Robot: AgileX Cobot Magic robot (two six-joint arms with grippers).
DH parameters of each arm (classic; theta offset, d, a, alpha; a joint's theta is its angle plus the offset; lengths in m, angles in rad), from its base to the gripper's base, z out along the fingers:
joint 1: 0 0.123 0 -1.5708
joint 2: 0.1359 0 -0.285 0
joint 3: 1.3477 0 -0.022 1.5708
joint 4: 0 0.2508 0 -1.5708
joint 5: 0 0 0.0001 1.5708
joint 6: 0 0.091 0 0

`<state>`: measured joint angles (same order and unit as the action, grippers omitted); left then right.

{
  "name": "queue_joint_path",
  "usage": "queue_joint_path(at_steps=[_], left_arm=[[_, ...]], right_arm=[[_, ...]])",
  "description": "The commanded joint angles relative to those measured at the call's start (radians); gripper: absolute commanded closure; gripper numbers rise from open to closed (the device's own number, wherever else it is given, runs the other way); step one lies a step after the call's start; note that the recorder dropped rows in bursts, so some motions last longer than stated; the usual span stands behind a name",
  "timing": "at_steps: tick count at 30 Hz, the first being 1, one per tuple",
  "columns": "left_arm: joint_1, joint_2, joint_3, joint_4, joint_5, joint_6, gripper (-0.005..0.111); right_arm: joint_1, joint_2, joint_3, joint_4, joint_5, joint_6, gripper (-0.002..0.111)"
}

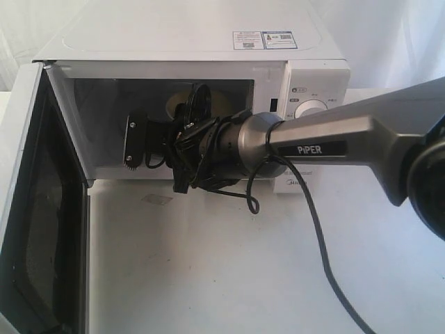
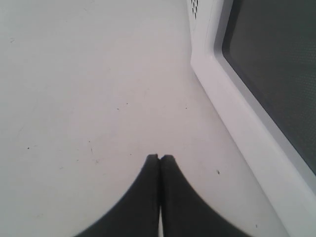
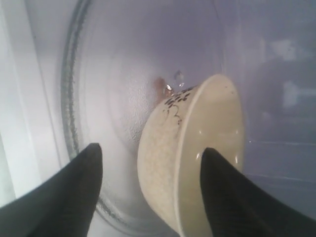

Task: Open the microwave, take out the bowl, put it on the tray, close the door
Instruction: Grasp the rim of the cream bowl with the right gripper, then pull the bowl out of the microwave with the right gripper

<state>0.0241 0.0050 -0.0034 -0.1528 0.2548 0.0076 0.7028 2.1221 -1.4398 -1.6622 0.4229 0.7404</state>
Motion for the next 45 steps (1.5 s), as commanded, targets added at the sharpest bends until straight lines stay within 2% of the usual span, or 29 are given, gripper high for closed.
queue_joint_path(at_steps=[1, 6, 31, 42, 45], left_arm=[[-0.007, -0.005, 0.003, -0.005, 0.0, -0.008, 0.107], [-0.007, -0.005, 0.003, -0.005, 0.0, -0.008, 0.107], [-0.007, -0.005, 0.003, -0.005, 0.0, -0.008, 0.107], [-0.007, -0.005, 0.003, -0.005, 0.0, -0.008, 0.107], [-0.007, -0.005, 0.003, -0.005, 0.0, -0.008, 0.107]], right_arm=[[-0.008, 0.001, -0.026, -0.012, -0.001, 0.007, 0.053], [-0.024, 0.021, -0.041, -0.015, 0.007, 0.007, 0.058], [-0.041, 0.108, -0.13, -0.015, -0.001, 0.007, 0.058], [-0.049, 0.135, -0.13, -0.015, 0.051, 0.007, 0.058], [-0.049, 0.135, -0.135, -0.015, 0.066, 0.007, 0.063]])
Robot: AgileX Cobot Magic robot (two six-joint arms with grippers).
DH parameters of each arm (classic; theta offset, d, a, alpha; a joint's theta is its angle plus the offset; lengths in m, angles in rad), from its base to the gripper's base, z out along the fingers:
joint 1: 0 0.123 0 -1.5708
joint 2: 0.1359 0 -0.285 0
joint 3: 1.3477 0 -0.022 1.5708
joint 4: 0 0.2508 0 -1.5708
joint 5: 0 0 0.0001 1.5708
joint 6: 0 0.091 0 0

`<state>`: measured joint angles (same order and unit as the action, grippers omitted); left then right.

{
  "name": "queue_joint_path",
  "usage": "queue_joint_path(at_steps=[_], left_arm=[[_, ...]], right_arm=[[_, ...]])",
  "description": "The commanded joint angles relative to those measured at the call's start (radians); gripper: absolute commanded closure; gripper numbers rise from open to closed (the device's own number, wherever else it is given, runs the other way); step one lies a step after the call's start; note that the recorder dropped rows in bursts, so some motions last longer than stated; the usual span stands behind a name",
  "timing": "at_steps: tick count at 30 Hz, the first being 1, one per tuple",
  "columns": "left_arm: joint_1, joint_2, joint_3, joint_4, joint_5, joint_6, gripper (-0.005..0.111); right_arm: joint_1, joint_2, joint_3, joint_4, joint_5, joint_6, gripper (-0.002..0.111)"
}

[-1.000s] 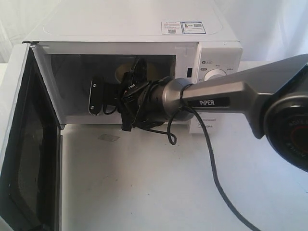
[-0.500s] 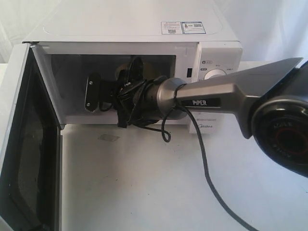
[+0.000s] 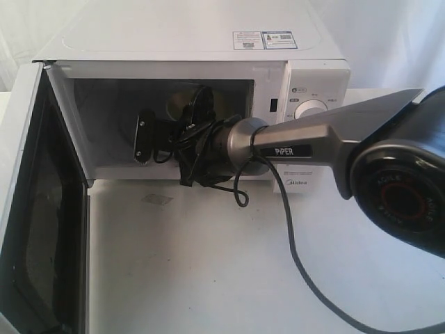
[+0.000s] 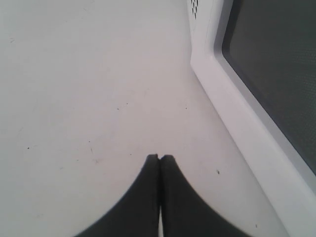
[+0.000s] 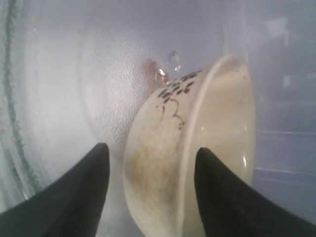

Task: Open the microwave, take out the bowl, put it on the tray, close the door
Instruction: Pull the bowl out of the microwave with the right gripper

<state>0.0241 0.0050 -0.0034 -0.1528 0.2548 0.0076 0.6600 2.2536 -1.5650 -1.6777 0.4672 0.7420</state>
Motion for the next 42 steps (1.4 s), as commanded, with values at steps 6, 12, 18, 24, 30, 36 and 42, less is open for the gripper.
queue_joint_path(at_steps=[6, 12, 18, 24, 30, 36, 42], left_arm=[[-0.007, -0.005, 0.003, -0.005, 0.0, -0.008, 0.107], [-0.007, -0.005, 0.003, -0.005, 0.0, -0.008, 0.107], [-0.007, -0.005, 0.003, -0.005, 0.0, -0.008, 0.107], [-0.007, -0.005, 0.003, -0.005, 0.0, -0.008, 0.107], [-0.007, -0.005, 0.003, -0.005, 0.0, -0.008, 0.107], [-0.007, -0.005, 0.003, -0.005, 0.0, -0.008, 0.107], [-0.007, -0.005, 0.003, -0.005, 0.0, -0.008, 0.107]], right_arm=[[-0.007, 0.003, -0.01, 0.001, 0.074, 0.005, 0.086], [-0.002, 0.003, -0.01, 0.003, 0.107, -0.003, 0.108], [0.03, -0.008, -0.01, 0.04, 0.105, -0.003, 0.108], [0.099, -0.041, -0.004, 0.124, 0.163, -0.003, 0.108], [0.169, -0.107, 0.015, 0.403, 0.209, -0.073, 0.108], [0.2, -0.162, 0.033, 0.8, 0.304, -0.253, 0.108], [0.208, -0.242, 0.098, 0.947, 0.402, -0.278, 0.108]])
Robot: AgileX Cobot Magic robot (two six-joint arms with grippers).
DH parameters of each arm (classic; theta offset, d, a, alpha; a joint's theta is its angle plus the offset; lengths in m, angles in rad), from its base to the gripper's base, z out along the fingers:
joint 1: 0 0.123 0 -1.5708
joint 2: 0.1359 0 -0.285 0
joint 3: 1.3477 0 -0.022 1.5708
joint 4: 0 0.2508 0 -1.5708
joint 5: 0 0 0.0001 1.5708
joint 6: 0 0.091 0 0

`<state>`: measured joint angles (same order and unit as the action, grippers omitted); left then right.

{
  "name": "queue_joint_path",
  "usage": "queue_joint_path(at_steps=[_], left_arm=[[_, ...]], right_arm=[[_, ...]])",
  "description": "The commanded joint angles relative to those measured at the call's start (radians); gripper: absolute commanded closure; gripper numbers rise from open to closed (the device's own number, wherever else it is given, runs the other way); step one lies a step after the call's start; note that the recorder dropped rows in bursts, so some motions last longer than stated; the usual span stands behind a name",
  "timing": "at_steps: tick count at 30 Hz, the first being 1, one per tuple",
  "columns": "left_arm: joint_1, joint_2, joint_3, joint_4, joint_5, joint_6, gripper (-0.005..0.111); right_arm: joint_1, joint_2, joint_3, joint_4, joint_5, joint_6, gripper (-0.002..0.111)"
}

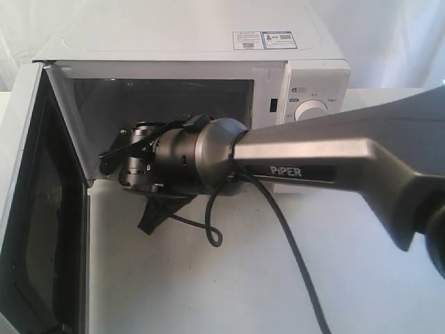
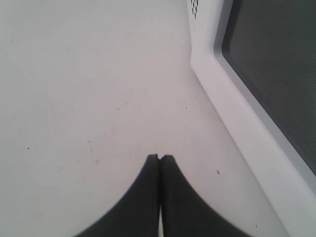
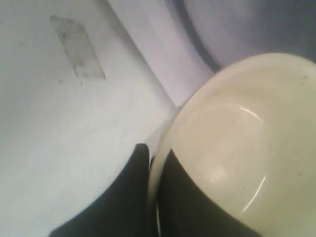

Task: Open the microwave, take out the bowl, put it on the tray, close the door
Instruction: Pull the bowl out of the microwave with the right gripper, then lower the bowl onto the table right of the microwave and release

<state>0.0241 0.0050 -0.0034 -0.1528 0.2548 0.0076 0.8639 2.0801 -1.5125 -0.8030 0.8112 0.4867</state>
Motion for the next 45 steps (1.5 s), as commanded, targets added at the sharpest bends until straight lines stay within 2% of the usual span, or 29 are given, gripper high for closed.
queue_joint_path(at_steps=[1, 8, 17, 21, 25, 30, 36, 45], left_arm=[[-0.007, -0.005, 0.003, -0.005, 0.0, -0.008, 0.107], [-0.007, -0.005, 0.003, -0.005, 0.0, -0.008, 0.107], [-0.007, -0.005, 0.003, -0.005, 0.0, -0.008, 0.107], [-0.007, -0.005, 0.003, -0.005, 0.0, -0.008, 0.107], [-0.007, -0.005, 0.003, -0.005, 0.0, -0.008, 0.107], [-0.007, -0.005, 0.003, -0.005, 0.0, -0.008, 0.107], [-0.007, -0.005, 0.003, -0.005, 0.0, -0.008, 0.107], [-0.007, -0.005, 0.003, -0.005, 0.0, -0.008, 0.107]], right_arm=[[0.004, -0.101, 0.075, 0.082, 0.058, -0.022, 0.108], [0.004, -0.303, 0.332, 0.134, 0.058, 0.006, 0.108], [0.004, -0.533, 0.787, 0.137, 0.061, 0.255, 0.108], [0.004, -0.642, 0.954, 0.213, 0.001, 0.327, 0.108], [0.004, -0.742, 1.011, 0.251, -0.071, 0.329, 0.108], [0.004, -0.846, 1.031, 0.166, -0.162, 0.393, 0.108], [0.004, -0.843, 1.036, -0.018, -0.169, 0.463, 0.108], [0.002, -0.843, 1.036, -0.046, -0.159, 0.495, 0.108]])
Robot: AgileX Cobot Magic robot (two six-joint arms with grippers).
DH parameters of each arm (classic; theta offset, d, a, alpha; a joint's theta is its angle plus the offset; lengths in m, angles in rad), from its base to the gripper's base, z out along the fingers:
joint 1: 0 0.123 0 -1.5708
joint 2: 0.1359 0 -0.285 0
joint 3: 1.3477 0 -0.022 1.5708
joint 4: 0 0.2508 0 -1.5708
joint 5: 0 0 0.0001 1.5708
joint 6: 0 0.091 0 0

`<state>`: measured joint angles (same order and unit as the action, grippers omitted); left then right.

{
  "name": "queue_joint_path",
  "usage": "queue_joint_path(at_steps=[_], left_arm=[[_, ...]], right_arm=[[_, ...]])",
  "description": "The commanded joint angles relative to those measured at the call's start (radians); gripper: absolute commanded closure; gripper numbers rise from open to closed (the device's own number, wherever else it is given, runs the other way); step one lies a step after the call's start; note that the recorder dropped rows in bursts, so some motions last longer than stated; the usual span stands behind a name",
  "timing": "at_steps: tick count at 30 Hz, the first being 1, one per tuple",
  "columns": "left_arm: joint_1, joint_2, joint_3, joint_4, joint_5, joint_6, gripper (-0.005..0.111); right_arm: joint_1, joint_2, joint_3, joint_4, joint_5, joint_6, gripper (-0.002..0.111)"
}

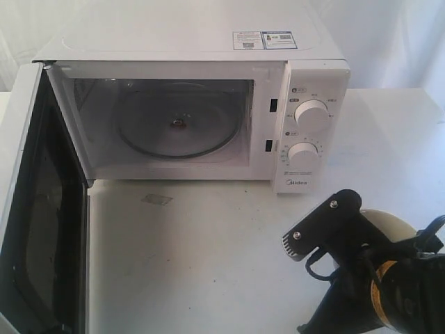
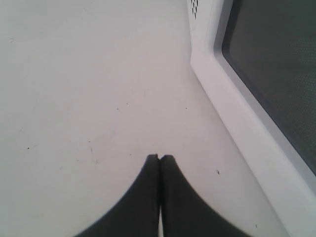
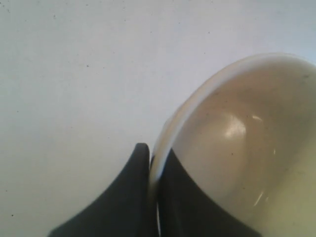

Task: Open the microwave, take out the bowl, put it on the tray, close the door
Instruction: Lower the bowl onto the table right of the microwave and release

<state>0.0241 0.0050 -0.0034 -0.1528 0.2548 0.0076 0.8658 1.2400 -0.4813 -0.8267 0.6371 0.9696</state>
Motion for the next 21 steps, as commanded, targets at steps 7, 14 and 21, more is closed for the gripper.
queue_joint_path(at_steps=[7, 14, 21], left_arm=[[-0.007, -0.005, 0.003, -0.005, 0.0, -0.008, 0.107], [-0.007, -0.005, 0.003, -0.005, 0.0, -0.008, 0.107], [-0.007, -0.005, 0.003, -0.005, 0.0, -0.008, 0.107]], right_arm=[[0.0, -0.003, 0.005, 0.025, 0.003, 0.019, 0.108], [0.0, -0.003, 0.027, -0.021, -0.024, 0.022, 0.108], [0.0, -0.003, 0.063, -0.028, -0.036, 0.022, 0.108]])
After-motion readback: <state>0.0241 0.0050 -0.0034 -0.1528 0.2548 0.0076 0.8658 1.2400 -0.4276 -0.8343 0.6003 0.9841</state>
